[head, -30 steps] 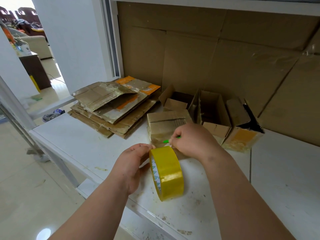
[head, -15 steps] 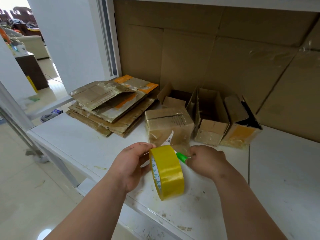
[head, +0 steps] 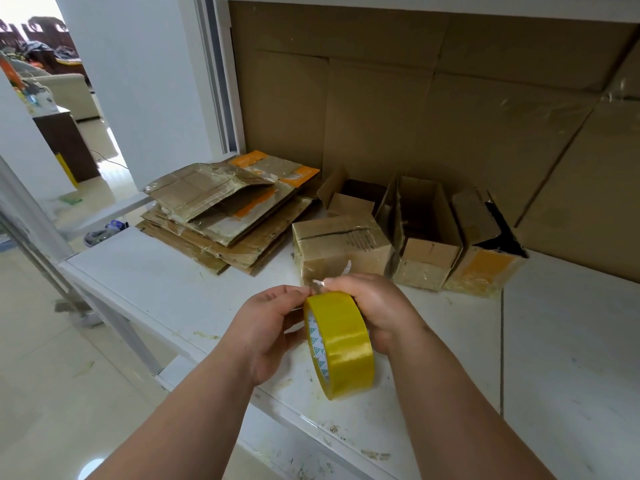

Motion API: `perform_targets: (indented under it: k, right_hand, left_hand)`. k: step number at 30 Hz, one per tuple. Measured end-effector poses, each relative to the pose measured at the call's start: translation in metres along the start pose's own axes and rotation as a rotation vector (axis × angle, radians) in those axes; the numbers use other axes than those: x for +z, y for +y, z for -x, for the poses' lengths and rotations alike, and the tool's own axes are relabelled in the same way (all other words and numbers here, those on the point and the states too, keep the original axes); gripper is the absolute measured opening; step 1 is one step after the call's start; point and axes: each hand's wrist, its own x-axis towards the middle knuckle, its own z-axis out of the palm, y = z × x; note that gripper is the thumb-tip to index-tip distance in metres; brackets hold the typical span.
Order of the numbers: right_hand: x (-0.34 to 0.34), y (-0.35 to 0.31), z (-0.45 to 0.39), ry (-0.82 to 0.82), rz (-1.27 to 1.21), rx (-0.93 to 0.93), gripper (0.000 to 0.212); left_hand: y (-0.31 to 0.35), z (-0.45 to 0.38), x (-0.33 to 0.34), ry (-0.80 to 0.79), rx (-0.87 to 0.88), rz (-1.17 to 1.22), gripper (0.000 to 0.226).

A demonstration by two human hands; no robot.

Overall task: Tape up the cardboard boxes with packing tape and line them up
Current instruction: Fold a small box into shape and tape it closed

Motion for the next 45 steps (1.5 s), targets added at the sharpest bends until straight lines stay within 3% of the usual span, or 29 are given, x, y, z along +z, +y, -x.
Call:
perform_targets:
  k: [4, 6, 10, 13, 17, 25, 29, 32, 45]
  right_hand:
    - [0.005, -0.002, -0.007, 0.049, -0.003, -0.014, 0.005]
    - [0.005, -0.002, -0.007, 0.080, -0.002, -0.030, 0.006]
    - [0.000, 0.003, -0.004, 0.083, -0.023, -0.061, 0.007]
    - [0.000, 0.006, -0.003, 0.077, -0.023, -0.099, 0.015]
    - [-0.002, 0.008, 0.001, 0.060, -0.031, -0.119, 0.012]
    - [-0.013, 0.012, 0.009, 0.104, -0.079, -0.138, 0.016]
    - [-0.018, 0.011, 0.006, 0.150, -0.107, -0.129, 0.030]
    - [-0.019, 0.012, 0.006, 0.165, -0.137, -0.123, 0.024]
    - [-0.009, 0.009, 0.005, 0.128, -0.198, -0.125, 0.018]
  left_hand:
    - [0.004, -0.001, 0.003, 0.095, 0.037, -0.151, 0.024]
    - [0.007, -0.001, 0.002, 0.200, 0.116, -0.293, 0.029]
    - [0.016, -0.008, -0.011, 0.403, 0.499, -0.610, 0.036]
    - [0.027, -0.025, -0.008, 0.255, 0.778, -0.872, 0.040]
    - [0.034, -0.044, 0.002, 0.148, 0.701, -1.152, 0.039]
    - [0.021, -0.054, -0.002, 0.180, 0.812, -1.195, 0.042]
    - [0.028, -0.058, -0.018, 0.004, 0.772, -1.177, 0.044]
    - [0.036, -0.059, -0.030, -0.124, 0.765, -1.238, 0.046]
    - [0.049, -0.062, -0.035, -0.156, 0.899, -1.439, 0.045]
